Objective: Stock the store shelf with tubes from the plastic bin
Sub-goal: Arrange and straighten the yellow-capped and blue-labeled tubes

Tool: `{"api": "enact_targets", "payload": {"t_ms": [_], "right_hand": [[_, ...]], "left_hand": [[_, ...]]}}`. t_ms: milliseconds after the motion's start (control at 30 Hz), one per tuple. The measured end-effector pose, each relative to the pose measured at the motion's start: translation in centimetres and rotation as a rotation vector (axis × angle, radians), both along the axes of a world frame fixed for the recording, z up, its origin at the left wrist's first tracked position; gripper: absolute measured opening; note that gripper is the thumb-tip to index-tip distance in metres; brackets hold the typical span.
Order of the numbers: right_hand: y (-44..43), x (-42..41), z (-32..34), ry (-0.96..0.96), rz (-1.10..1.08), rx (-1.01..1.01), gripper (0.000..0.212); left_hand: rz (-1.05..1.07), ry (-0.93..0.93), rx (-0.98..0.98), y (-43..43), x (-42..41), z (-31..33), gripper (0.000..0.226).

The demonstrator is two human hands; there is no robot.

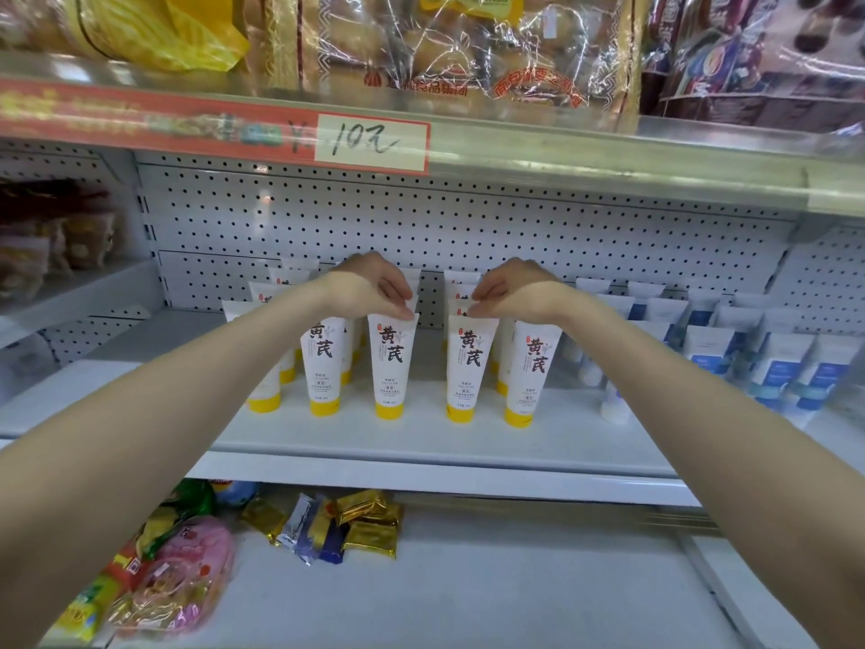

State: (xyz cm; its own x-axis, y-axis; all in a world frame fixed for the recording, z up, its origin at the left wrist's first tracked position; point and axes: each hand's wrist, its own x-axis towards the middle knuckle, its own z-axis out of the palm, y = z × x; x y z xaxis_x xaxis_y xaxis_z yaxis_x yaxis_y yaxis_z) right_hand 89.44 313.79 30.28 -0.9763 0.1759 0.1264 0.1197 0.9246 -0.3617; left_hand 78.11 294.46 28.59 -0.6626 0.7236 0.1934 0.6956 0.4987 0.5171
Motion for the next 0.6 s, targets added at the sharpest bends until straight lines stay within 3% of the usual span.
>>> {"api": "enact_targets", "payload": {"t_ms": [233, 600], "right_hand": [[2.2, -1.8, 1.8, 0.059, -0.013, -0.060, 0.031], [3.8, -9.0, -0.1, 0.005, -0.001, -0.014, 0.037]], "left_hand": [[-0.015, -0.006, 0.126, 0.8, -2.4, 1.7, 0.026], [-0.006, 0.083, -0.058, 4.1, -8.0, 0.5, 0.038]]}}
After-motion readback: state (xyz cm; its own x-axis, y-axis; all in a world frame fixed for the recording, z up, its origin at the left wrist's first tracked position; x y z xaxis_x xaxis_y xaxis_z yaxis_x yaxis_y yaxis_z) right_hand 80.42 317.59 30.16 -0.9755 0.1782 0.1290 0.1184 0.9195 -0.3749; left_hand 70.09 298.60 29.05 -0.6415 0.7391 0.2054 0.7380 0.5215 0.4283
